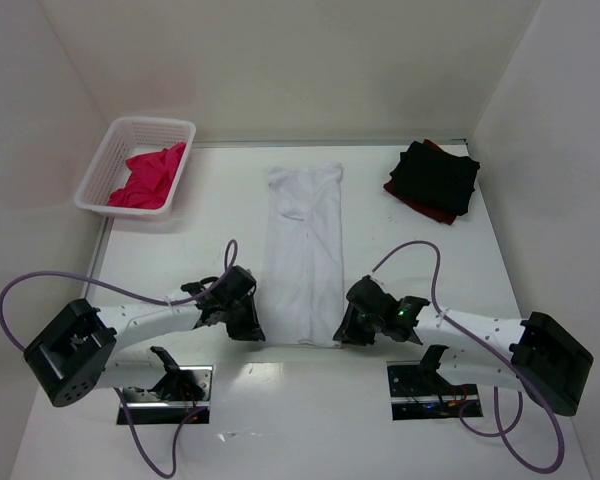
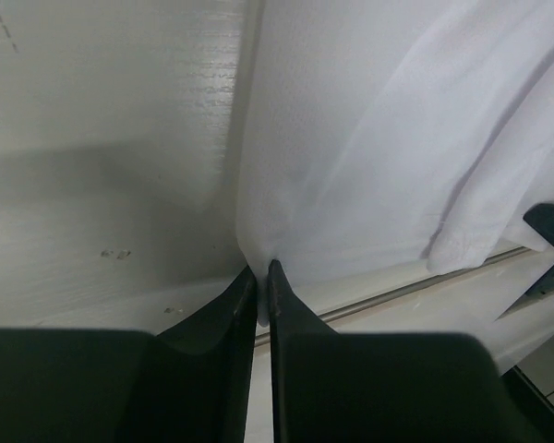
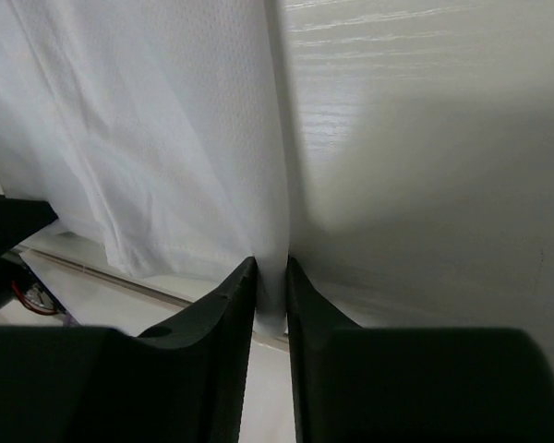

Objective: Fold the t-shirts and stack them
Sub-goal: Grab the bottom of the folded rectangular tshirt with both arms

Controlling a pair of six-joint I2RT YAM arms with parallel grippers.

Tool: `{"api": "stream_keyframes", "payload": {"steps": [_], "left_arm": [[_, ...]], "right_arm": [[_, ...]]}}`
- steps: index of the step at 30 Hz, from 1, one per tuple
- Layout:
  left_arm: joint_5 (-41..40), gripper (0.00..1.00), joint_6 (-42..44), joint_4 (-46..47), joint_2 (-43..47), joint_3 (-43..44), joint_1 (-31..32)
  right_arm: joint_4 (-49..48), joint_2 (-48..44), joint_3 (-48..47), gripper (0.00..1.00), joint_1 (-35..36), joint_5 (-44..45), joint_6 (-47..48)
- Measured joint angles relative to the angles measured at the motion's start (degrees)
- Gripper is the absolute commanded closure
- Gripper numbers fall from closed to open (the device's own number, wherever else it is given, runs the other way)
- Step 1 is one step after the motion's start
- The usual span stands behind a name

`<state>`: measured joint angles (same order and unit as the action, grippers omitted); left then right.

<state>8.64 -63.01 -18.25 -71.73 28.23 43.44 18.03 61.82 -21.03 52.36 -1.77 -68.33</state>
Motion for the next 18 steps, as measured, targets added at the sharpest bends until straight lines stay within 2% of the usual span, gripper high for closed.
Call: {"api": "stream_keyframes", "payload": {"steps": [3, 7, 12, 18], "left_arm": [[0.0, 1.0, 0.1, 0.2, -0.1, 0.0, 0.0], [0.1, 1.0, 0.3, 0.3, -0.1, 0.0, 0.0], [-0.8, 1.0, 2.0, -1.6, -0.5, 1.8, 0.1], [-3.6, 1.0, 5.5, -5.8, -0.7, 9.7, 0.1]], "right_arm": [[0.3, -0.1, 0.2, 0.89, 0.0, 0.0, -0.2], [0.5, 0.1, 0.2, 0.99, 0.0, 0.1, -0.2], [1.6, 0.0, -0.2, 1.0, 0.0, 0.9, -0.2], [6.4, -0.3, -3.5, 1.0, 0.0, 3.3, 0.3]]}}
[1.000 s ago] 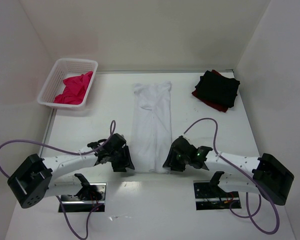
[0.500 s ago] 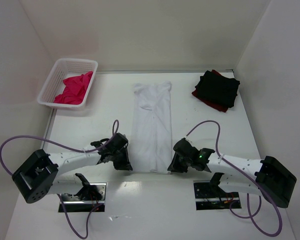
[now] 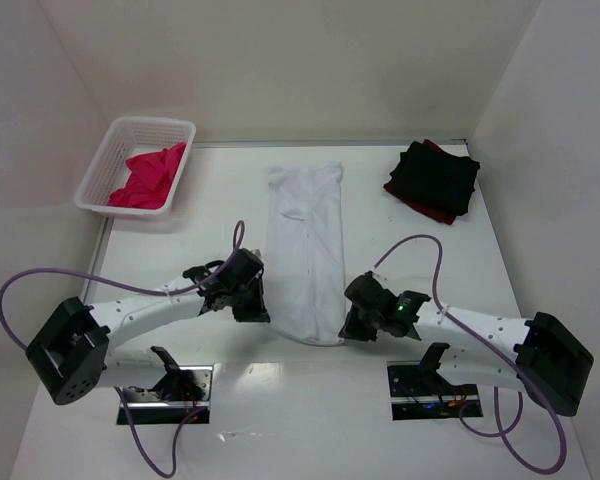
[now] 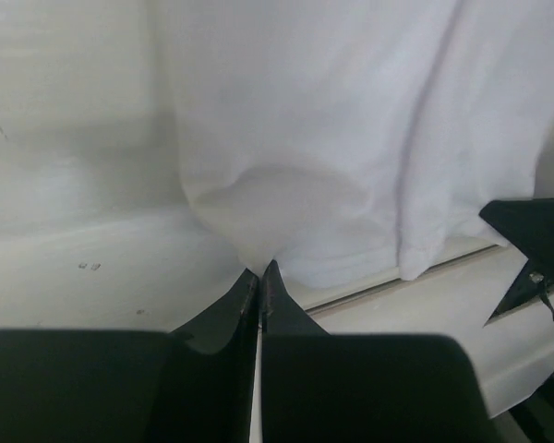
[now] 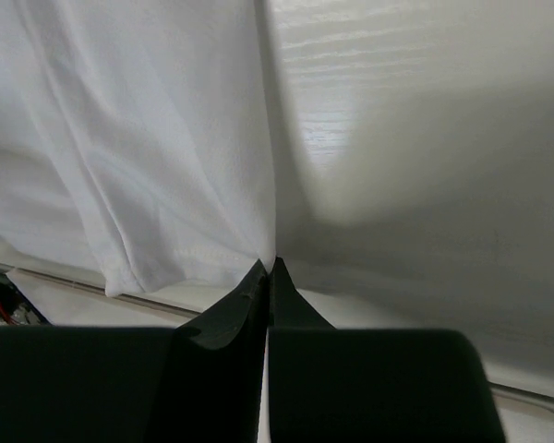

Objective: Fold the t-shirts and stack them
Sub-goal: Grab the bottom of the folded rectangular tshirt with both arms, then fold the folded rectangular tshirt in 1/3 of the way

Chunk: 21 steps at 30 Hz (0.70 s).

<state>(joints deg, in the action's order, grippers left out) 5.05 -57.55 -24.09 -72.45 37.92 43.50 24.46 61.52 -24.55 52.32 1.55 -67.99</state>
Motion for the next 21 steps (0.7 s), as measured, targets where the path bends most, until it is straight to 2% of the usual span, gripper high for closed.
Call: {"api": "stream_keyframes", "payload": {"steps": [4, 9, 14, 21], "left_arm": [[-1.1, 1.0, 3.2, -1.4, 0.0, 6.1, -1.4], [-2.1, 1.0, 6.3, -2.1, -0.5, 10.2, -3.7], [-1.8, 1.0, 9.9, -2.2, -5.8, 15.0, -8.3], [-0.3, 1.0, 15.0, -1.9, -12.1, 22.7, -14.2]], "right_arm": [[2.0, 0.0, -4.8, 1.0, -2.1, 1.0, 1.7], [2.3, 1.3, -10.7, 0.98, -8.7, 1.8, 6.2], [2.1, 7.4, -18.3, 0.97, -15.7, 2.2, 11.8], [0.8, 18.8, -27.3, 0.95, -20.3, 1.2, 17.0]]}}
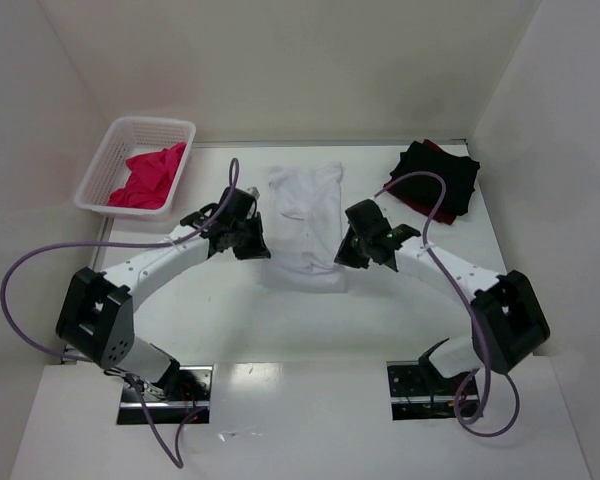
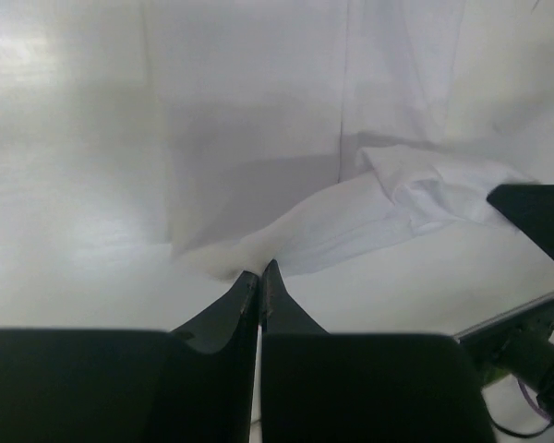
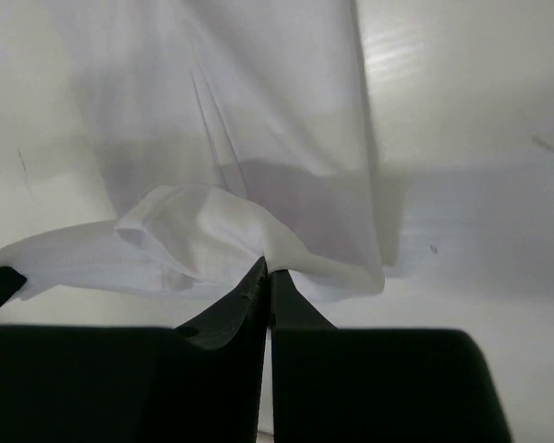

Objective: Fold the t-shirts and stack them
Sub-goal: Fold the folded rectangular tshirt in 1/3 of the way

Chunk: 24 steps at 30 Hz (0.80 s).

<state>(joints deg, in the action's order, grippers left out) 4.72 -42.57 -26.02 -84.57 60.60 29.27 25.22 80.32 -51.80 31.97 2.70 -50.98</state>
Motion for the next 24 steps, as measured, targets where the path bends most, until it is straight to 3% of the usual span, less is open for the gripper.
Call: {"api": "stream_keyframes", "payload": {"steps": [10, 15, 16, 17, 19, 20, 21, 24], "left_arm": [[5.6, 1.0, 6.2, 2.7, -17.3, 13.2, -8.0], [8.2, 0.97, 7.7, 3.0, -23.8, 17.2, -10.2], [8.7, 0.84, 8.0, 2.9, -25.6, 18.7, -10.6], [9.1, 0.79, 8.2, 3.2, -27.0, 19.9, -10.8], [10.0, 0.37, 9.1, 3.3, -29.4, 22.2, -11.3], [10.5, 0.26, 9.4, 3.3, -30.3, 23.2, -11.6], [10.8, 0.18, 9.7, 3.3, -30.8, 23.9, -11.8], [11.6, 0.07, 10.8, 3.5, -31.2, 25.2, -12.5]], "right_arm": [[-3.8, 15.3, -12.6, 0.94, -6.3, -2.3, 4.2], [-4.6, 21.7, -18.2, 0.86, -8.8, -3.8, 5.7], [-5.2, 24.5, -20.7, 0.83, -9.4, -4.3, 6.2], [-5.4, 25.2, -21.3, 0.78, -9.4, -4.5, 6.4], [-5.3, 27.5, -23.0, 0.6, -9.6, -4.8, 7.1], [-5.2, 28.9, -24.3, 0.53, -9.8, -5.1, 7.6], [-5.3, 30.0, -25.2, 0.49, -10.0, -5.2, 7.9], [-5.5, 31.5, -26.2, 0.44, -10.1, -5.2, 8.8]]}}
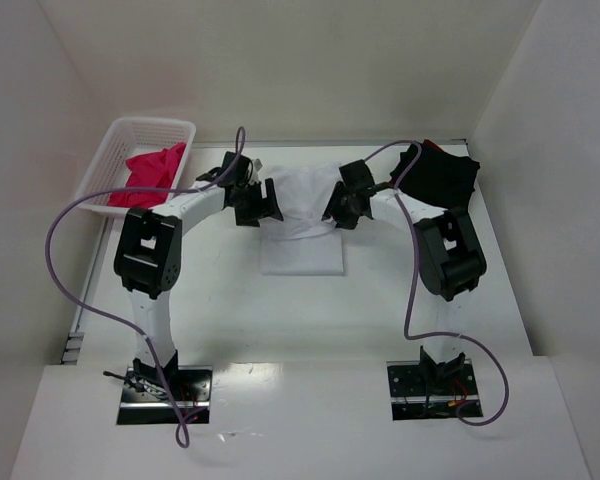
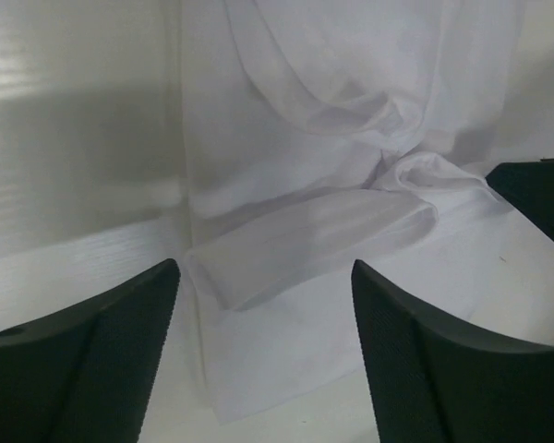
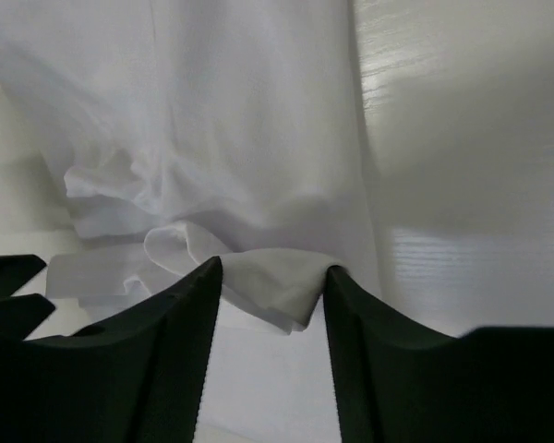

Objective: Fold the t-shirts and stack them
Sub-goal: Fold the folded rectangular tshirt in 1/3 of the way

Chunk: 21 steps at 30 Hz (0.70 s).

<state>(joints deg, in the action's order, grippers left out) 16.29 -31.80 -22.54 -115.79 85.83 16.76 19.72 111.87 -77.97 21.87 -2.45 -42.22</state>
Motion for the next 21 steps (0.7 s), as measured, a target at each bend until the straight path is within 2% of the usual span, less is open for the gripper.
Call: {"api": "stream_keyframes", "payload": {"steps": [5, 10, 13, 17, 21], "left_arm": [[0.6, 0.03, 0.1, 3.1, 0.2, 0.9, -2.6], [0.6, 0.05, 0.1, 4.2, 2.9, 0.9, -5.4], [1.4, 0.16, 0.3, 6.5, 11.1, -5.2, -5.9], [3.6, 0.22, 0.5, 7.7, 23.6, -14.3, -4.0], [5.3, 0.22, 0.6, 9.0, 28.5, -19.6, 0.9]], "right_arm": [[-1.1, -0.6, -1.1, 0.4, -0.9, 0.7, 0.3], [-2.6, -5.7, -1.8, 0.43, -3.0, 1.8, 0.6], [-4.7, -12.5, 1.1, 0.58, -3.6, 1.5, 0.9], [-7.8, -21.3, 7.2, 0.59, -3.4, 0.0, 1.3], [-9.7, -24.5, 15.0, 0.59, -1.5, -1.3, 1.4]]}}
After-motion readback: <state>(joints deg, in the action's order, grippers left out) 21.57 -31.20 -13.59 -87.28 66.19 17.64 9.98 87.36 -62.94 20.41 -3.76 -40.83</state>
